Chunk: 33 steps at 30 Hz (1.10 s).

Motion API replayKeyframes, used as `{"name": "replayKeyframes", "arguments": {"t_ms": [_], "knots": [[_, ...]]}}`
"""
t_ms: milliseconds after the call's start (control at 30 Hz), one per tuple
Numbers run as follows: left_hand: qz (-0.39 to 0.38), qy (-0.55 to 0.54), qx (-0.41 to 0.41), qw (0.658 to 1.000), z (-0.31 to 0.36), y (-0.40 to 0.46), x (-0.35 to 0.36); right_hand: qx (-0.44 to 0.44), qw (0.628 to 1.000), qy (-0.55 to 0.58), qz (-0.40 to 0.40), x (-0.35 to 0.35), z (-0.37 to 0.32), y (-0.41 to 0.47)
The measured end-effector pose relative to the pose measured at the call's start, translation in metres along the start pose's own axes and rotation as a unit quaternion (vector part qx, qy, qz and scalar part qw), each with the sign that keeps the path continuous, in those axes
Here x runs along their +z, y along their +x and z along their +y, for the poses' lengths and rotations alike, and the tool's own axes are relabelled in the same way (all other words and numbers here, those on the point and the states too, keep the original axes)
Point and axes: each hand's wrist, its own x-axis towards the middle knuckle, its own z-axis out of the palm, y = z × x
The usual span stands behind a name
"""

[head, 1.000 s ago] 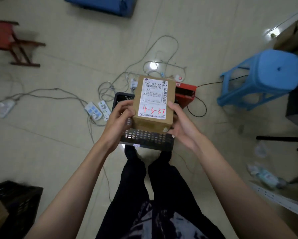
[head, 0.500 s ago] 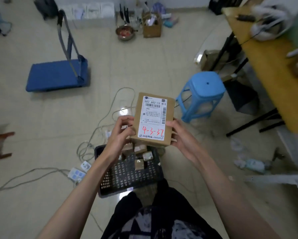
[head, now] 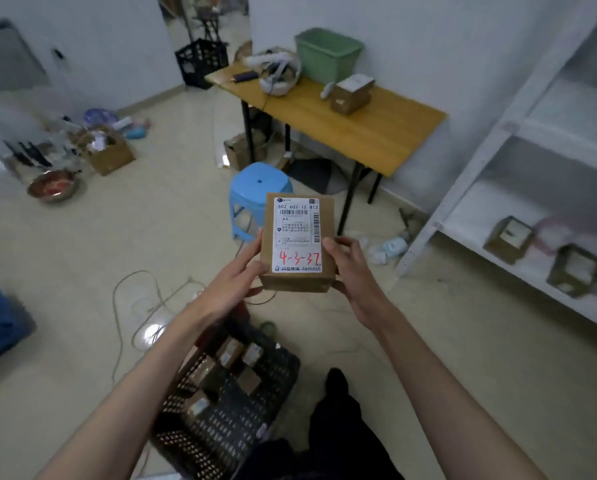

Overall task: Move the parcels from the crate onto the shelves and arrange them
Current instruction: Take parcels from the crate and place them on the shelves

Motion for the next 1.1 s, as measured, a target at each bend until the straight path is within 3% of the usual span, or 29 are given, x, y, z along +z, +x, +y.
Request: {"name": "replayKeyframes", "arguments": {"t_ms": [233, 400, 700, 967, 1100], "knots": [[-0.141, 0.014, 0.073, 0.987, 0.074, 0.023, 0.075, -0.062, 0.996, -0.063, 0.015, -0.116, -0.022, -0.083], [-0.254, 0.045, 0.136, 0.957, 0.126, 0.03, 0.159, -0.115, 0.986, -0.039, 0.117, -0.194, -0.028, -0.154], [-0.436, 0.089, 0.21, 0.871, 0.22, 0.012, 0.357, -0.143, 0.945, -0.01, 0.294, -0.347, -0.023, -0.307], [-0.44, 0.192, 0.354, 0.803, 0.29, -0.013, 0.522, -0.142, 0.9, -0.084, 0.403, -0.459, -0.033, -0.4], [-0.476, 0.167, 0.375, 0.778, 0.333, -0.032, 0.588, -0.144, 0.867, -0.14, 0.455, -0.51, -0.048, -0.436]]}}
